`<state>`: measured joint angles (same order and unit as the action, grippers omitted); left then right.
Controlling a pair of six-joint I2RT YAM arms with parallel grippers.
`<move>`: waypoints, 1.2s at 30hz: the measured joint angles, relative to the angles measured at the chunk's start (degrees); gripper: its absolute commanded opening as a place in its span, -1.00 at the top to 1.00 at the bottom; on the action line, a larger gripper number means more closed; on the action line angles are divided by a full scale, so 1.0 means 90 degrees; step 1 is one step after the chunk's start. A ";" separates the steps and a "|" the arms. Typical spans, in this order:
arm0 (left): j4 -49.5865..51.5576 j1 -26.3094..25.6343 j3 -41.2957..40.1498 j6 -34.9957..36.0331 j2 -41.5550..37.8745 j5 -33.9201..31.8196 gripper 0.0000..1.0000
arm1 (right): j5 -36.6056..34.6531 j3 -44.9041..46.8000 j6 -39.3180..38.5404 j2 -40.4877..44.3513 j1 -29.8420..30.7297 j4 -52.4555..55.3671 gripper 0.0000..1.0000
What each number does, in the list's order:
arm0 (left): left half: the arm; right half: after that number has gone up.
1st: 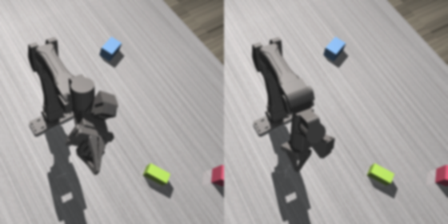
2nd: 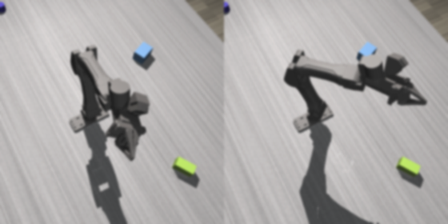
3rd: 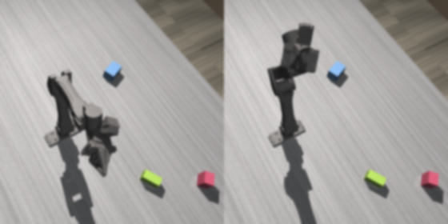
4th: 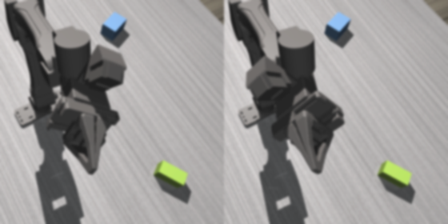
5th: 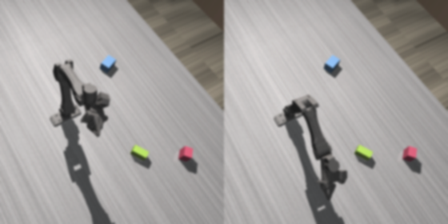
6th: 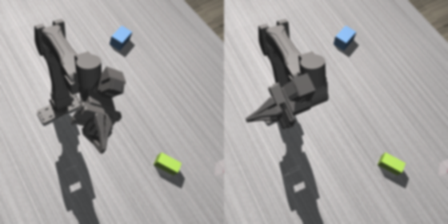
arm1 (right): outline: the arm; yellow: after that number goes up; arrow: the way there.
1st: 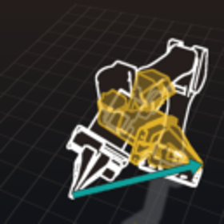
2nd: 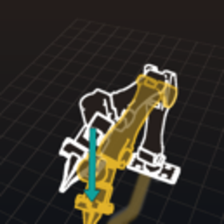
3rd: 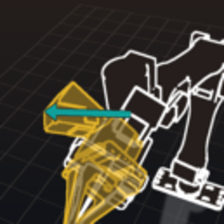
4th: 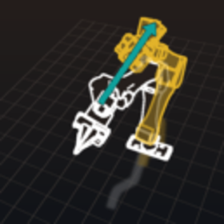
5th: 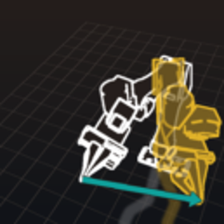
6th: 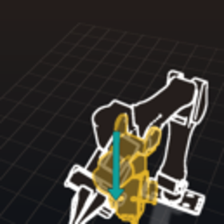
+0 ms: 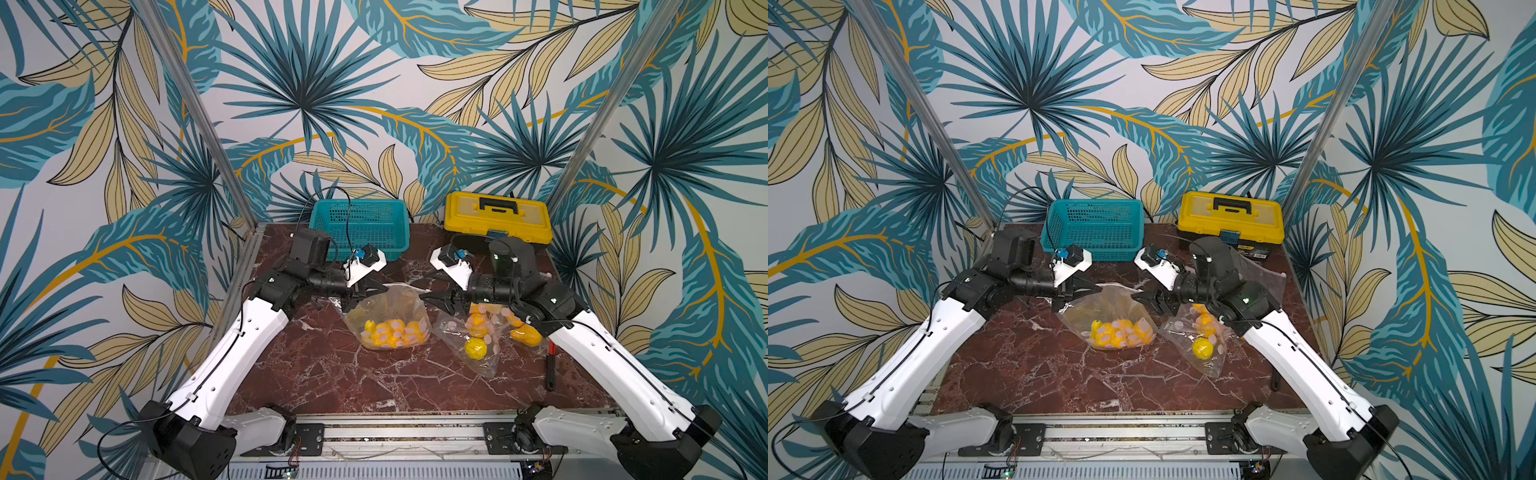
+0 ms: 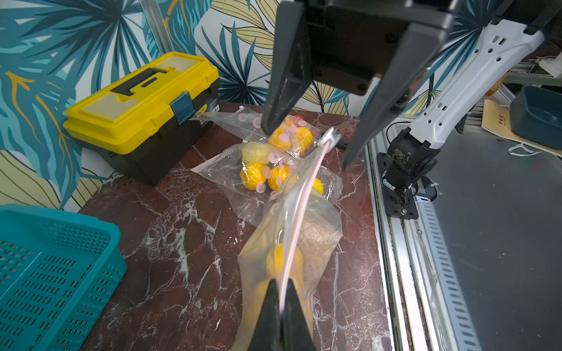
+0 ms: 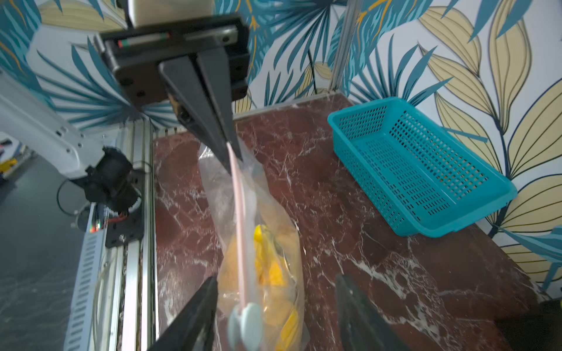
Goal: Open the zip-top bag and take out the pear
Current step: Move the zipper food storage bag to the center of the board.
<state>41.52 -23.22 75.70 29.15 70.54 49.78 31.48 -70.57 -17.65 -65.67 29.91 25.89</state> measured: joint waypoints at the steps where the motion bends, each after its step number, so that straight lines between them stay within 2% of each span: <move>1: 0.0002 0.0000 0.0000 0.0000 -0.0017 0.0029 1.00 | 0.0206 0.0330 0.0194 0.0102 -0.0129 -0.0488 -0.22; 7: 0.0015 0.0000 -0.0005 -0.0022 -0.0036 0.0114 1.00 | 0.1078 0.1304 0.0925 0.0148 -0.0243 -0.2246 -0.08; 15: 0.0039 0.0000 -0.0044 -0.0024 -0.0221 0.0100 1.00 | 0.1472 0.2149 0.1608 0.0202 -0.0350 -0.3993 0.06; 26: 0.0039 0.0000 -0.0112 -0.0022 -0.0413 0.0029 1.00 | 0.1632 0.2484 0.2215 0.0233 -0.0457 -0.5149 0.68; 34: 0.0024 0.0002 -0.0209 -0.0019 -0.0427 -0.0100 1.00 | 0.1661 0.2484 0.2368 0.0250 -0.0481 -0.5348 0.98; 36: 0.0005 0.0000 -0.0250 -0.0019 -0.0430 -0.0158 1.00 | 0.1681 0.2484 0.2375 0.0250 -0.0481 -0.5345 1.00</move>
<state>41.56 -23.22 73.45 28.97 66.67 48.36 46.61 -48.21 3.73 -63.42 25.58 -22.22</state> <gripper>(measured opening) 0.047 0.054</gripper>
